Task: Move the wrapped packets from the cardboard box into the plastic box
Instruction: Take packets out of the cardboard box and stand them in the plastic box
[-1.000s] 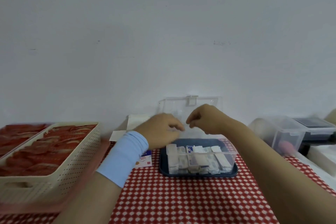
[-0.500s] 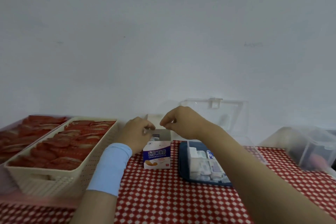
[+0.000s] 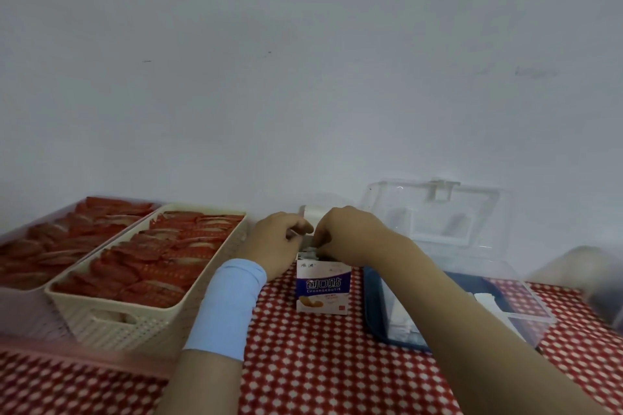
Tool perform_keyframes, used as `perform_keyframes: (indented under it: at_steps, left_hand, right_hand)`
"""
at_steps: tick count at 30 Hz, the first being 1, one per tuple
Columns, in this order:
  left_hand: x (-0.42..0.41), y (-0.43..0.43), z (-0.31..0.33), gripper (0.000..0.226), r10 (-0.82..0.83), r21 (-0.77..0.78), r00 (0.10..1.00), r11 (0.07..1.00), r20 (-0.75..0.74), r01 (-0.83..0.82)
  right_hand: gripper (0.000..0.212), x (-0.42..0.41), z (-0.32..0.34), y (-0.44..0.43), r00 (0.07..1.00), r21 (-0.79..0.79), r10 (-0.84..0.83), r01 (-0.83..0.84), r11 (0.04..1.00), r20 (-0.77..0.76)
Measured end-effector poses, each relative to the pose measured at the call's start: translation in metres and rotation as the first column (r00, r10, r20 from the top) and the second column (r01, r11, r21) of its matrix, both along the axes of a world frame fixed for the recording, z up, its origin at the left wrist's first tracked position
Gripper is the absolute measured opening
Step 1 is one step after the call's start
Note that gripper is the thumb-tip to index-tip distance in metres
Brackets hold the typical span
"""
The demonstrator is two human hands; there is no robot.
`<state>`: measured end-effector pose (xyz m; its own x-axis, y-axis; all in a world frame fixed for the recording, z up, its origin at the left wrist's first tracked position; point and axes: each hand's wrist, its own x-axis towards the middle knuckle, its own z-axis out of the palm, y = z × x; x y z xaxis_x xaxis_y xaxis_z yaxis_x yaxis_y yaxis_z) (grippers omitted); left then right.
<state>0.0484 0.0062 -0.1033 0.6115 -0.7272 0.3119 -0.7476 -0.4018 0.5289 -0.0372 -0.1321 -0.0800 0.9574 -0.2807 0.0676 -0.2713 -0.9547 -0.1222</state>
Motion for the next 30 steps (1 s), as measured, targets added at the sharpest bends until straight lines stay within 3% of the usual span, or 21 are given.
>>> perform_keyframes:
  at_steps: [9, 17, 26, 30]
  left_hand:
    - [-0.004, -0.002, 0.003, 0.02, 0.009, 0.017, 1.0, 1.0, -0.007, -0.009]
    - [-0.007, -0.002, 0.005, 0.019, 0.02, -0.041, 0.998, 0.999, -0.054, -0.022]
    - [-0.005, -0.008, 0.003, 0.008, -0.024, -0.423, 0.958, 0.901, -0.285, -0.103]
    - [0.0, 0.001, 0.011, 0.008, -0.203, -0.395, 0.862, 0.919, -0.465, 0.004]
  right_hand:
    - [0.018, 0.001, -0.004, -0.002, 0.999, -0.006, 0.023, -0.024, 1.0, -0.032]
    - [0.018, -0.009, -0.004, -0.01, 0.959, 0.213, -0.059, -0.002, 0.977, 0.279]
    - [0.006, -0.014, 0.007, -0.009, 0.874, 0.413, -0.03, -0.198, 0.889, 0.485]
    - [0.009, -0.019, 0.019, -0.004, 0.794, 0.557, -0.102, -0.322, 0.765, 0.599]
